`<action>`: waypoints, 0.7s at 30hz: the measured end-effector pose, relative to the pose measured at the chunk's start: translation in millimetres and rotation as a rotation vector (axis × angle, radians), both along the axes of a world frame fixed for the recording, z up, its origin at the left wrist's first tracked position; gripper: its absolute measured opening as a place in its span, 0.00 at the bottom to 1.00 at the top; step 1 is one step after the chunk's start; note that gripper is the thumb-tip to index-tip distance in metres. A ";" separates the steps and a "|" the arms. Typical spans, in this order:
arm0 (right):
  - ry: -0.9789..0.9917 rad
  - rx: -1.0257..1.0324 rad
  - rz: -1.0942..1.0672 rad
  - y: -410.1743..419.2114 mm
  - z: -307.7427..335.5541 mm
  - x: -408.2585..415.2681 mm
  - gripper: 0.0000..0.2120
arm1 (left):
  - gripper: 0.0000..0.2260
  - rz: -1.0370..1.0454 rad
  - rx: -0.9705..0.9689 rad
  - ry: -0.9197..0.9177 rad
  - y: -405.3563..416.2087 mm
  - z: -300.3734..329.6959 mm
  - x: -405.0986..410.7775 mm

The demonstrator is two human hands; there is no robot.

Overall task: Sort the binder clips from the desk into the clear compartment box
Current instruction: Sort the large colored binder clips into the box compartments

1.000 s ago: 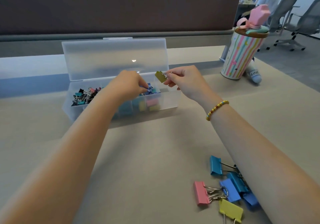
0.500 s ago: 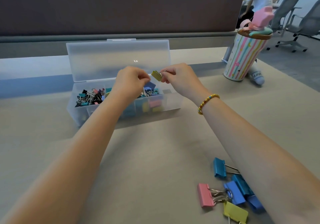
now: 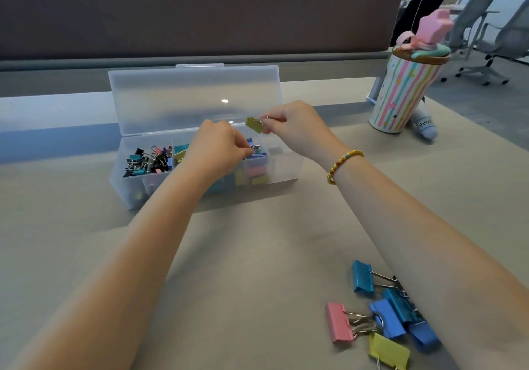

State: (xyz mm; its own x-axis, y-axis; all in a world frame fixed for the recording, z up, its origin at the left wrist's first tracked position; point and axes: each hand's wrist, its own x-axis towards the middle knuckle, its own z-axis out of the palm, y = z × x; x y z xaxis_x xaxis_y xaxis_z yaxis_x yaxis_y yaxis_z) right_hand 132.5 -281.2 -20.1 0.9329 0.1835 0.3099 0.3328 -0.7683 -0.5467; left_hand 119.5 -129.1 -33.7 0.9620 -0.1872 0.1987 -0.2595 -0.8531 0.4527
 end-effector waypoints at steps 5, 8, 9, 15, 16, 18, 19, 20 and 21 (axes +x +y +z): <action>-0.119 -0.528 0.023 7.8 -5.3 9.3 0.14 | 0.10 -0.008 0.086 -0.016 8.0 2.3 -3.9; -0.159 -0.664 0.039 14.3 -8.5 13.1 0.11 | 0.10 -0.023 0.041 -0.034 8.1 0.9 -4.9; -0.128 -0.698 0.060 16.2 -9.3 14.5 0.13 | 0.11 -0.022 0.020 -0.047 8.7 0.1 -4.8; 0.062 -0.561 0.018 14.8 0.6 4.2 0.23 | 0.13 0.018 -0.106 -0.140 13.0 4.8 -10.2; 0.038 -0.535 -0.015 10.5 1.8 0.1 0.23 | 0.13 0.021 -0.129 -0.164 11.8 6.5 -13.0; -0.009 -0.486 -0.072 -1.2 0.8 -10.5 0.23 | 0.12 0.024 -0.208 -0.193 6.0 9.0 -20.8; -0.026 -0.443 -0.096 -8.0 -1.2 -16.9 0.23 | 0.12 0.020 -0.252 -0.205 1.7 9.3 -25.6; -0.035 -0.399 -0.116 -15.8 -4.2 -24.1 0.22 | 0.11 0.009 -0.291 -0.212 -3.7 8.9 -31.5; -0.043 -0.362 -0.127 -23.6 -7.5 -32.3 0.22 | 0.11 -0.011 -0.315 -0.206 -9.2 7.7 -38.5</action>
State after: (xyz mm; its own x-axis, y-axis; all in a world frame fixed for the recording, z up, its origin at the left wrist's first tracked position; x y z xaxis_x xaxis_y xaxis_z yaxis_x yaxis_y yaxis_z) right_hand 100.2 -304.8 -27.6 0.9429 0.1718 0.2853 0.2390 -0.9457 -0.2202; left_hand 81.0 -138.3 -26.0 0.8944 -0.0960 0.4369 -0.3806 -0.6768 0.6302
